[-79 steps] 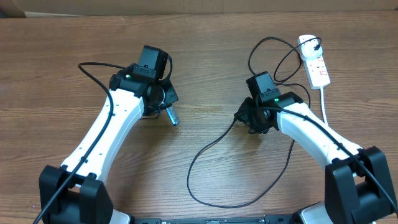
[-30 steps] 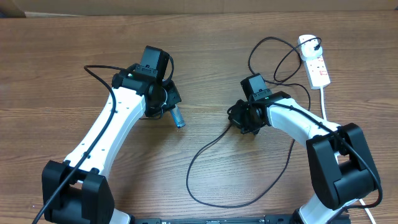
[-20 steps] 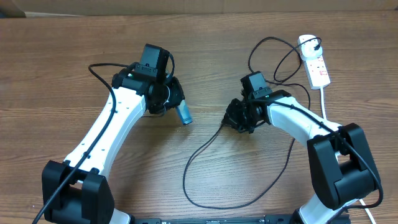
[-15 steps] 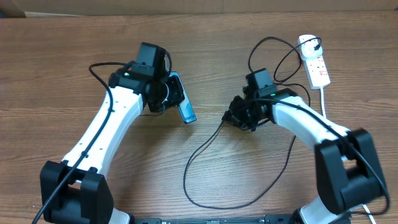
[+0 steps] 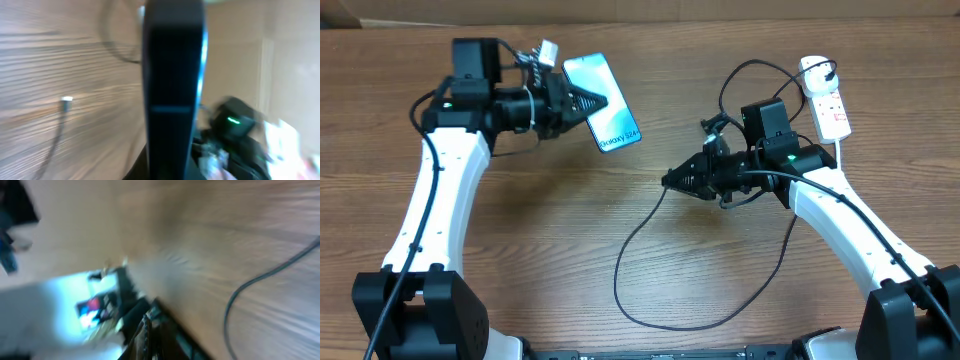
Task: Plug charger to phone and switch on socket
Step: 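Raise the phone upright with the left gripper, bottom edge down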
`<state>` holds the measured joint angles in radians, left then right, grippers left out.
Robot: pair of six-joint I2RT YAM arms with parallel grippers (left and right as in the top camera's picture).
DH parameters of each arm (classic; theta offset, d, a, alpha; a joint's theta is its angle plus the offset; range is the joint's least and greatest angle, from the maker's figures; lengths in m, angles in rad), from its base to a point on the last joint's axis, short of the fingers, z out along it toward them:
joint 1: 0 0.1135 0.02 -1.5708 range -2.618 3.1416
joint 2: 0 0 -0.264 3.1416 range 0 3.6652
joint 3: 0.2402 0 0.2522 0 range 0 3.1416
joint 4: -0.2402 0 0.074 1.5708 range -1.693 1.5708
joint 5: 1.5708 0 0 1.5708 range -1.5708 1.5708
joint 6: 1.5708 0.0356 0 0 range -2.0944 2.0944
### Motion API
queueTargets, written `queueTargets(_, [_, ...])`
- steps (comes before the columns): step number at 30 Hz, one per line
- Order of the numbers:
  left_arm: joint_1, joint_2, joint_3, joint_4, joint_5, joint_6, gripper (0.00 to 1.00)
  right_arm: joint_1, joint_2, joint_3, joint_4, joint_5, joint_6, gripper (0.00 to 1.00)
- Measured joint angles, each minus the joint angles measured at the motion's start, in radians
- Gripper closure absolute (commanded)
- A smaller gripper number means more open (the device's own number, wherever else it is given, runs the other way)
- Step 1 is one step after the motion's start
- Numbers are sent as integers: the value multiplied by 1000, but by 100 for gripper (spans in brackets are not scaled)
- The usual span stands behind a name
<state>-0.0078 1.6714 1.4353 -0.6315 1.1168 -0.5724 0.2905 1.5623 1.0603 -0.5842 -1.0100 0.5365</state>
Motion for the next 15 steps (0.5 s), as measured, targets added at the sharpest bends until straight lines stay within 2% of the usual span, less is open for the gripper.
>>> queueTargets(5, [13,0,2,15,146,-2,96,0,0,0,0,-159,-50,96])
queueTargets(9, [13,0,2,16,188,-5,96,0,0,0,-20,-121,-44,94])
queueTargets(11, [12,0,2,16,196,-4,96,0,0,0,-50,-45,-24,84])
queueTargets(15, [12,0,2,12,208,-4,96,1,0,0,-115,192,43,53])
